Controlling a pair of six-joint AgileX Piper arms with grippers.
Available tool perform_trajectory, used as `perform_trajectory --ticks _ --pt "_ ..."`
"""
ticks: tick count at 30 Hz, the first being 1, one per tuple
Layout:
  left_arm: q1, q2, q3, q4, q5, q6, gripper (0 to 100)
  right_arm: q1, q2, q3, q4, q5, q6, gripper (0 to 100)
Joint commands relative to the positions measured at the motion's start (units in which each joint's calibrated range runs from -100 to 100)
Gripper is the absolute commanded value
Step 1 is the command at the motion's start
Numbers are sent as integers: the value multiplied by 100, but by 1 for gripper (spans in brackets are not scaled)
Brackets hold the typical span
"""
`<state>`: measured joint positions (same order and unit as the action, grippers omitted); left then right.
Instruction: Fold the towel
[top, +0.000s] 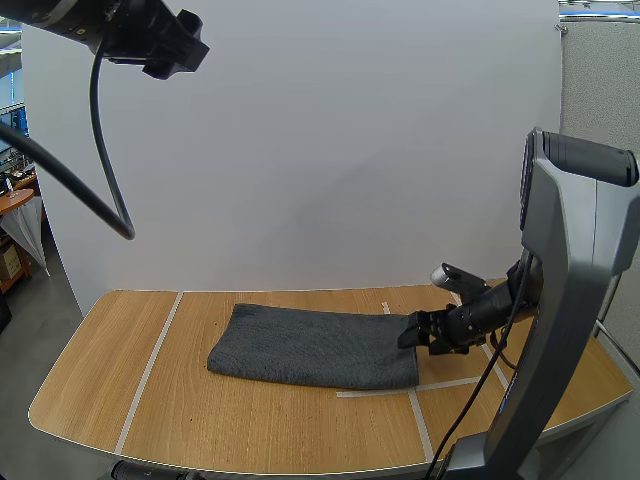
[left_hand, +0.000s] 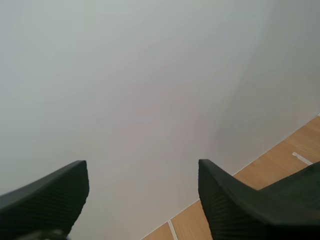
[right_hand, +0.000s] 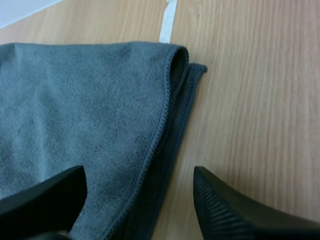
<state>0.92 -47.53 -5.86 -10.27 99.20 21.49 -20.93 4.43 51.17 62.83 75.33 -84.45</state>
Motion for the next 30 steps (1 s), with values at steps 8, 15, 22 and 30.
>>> perform_trajectory --ticks 8,15,22,30 --pt "118 -18 -6 -10 5 -88 100 -192 993 -755 128 951 -203 100" --pt "421 -18 -6 -45 5 -88 100 -192 1474 -796 365 1807 -328 100" --pt "457 -18 -6 -204 5 -88 100 -142 1474 -796 490 2161 -417 100" --pt "457 -18 -6 -204 5 -88 100 63 1474 -796 524 2163 -417 100"
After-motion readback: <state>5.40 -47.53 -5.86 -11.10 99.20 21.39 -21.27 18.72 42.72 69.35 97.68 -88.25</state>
